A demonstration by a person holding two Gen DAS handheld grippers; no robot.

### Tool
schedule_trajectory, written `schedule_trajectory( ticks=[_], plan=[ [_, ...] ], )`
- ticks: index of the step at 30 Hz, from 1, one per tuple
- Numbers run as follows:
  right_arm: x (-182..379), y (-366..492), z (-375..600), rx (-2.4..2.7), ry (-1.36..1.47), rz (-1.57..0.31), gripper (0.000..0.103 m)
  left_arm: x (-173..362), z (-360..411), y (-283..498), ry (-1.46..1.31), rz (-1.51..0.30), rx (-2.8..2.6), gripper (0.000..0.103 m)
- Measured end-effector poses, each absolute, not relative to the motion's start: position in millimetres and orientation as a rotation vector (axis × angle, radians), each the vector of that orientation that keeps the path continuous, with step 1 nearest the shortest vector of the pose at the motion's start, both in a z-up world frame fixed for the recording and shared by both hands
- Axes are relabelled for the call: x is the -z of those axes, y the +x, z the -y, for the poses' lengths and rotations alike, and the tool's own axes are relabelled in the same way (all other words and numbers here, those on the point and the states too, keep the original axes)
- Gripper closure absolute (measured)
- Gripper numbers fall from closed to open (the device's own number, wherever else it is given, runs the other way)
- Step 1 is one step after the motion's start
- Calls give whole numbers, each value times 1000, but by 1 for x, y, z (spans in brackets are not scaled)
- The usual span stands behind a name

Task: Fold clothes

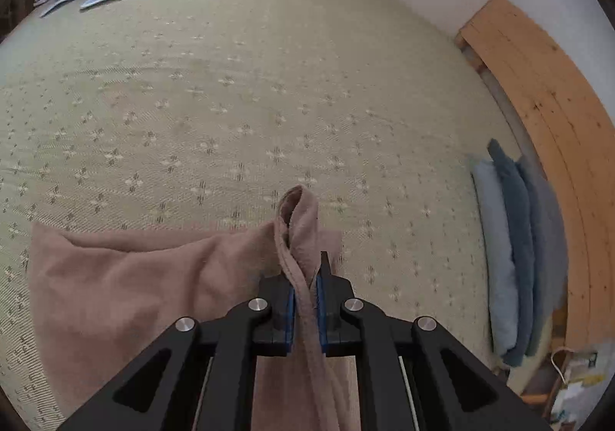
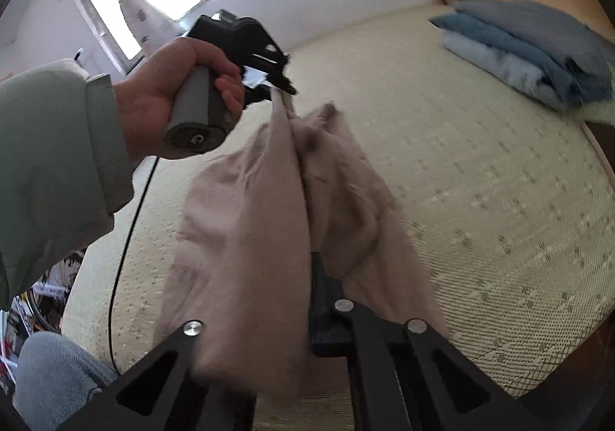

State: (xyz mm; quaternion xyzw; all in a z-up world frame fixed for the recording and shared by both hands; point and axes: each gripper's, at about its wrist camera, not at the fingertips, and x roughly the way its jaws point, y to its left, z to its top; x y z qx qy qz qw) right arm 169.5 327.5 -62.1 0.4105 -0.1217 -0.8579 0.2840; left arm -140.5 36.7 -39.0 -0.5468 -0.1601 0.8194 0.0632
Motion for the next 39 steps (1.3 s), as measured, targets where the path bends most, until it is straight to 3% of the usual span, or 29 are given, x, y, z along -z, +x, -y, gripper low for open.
schedule_trajectory(
  ticks=[14, 17, 20, 23, 27, 34, 39],
  plan=[
    [87, 158, -344, 2303, 1233, 415, 102, 71, -75, -154, -1755, 257, -2473, 93],
    [90, 156, -350, 2329, 1261, 431, 102, 66, -76, -157, -1736, 281, -2447, 88],
    [92, 154, -356, 2359, 1297, 445, 99, 54, -75, -159, -1673, 317, -2405, 69],
    [94, 152, -362, 2384, 1343, 459, 98, 39, -66, -158, -1607, 317, -2411, 61],
    [92, 154, -367, 2398, 1385, 436, 97, 20, -38, -155, -1525, 362, -2439, 59],
    [85, 161, -388, 2408, 1467, 395, 83, -2, 51, -138, -1451, 418, -2531, 58],
    [70, 161, -406, 2459, 1482, 346, 83, -4, 123, -109, -1423, 438, -2622, 58]
  ],
)
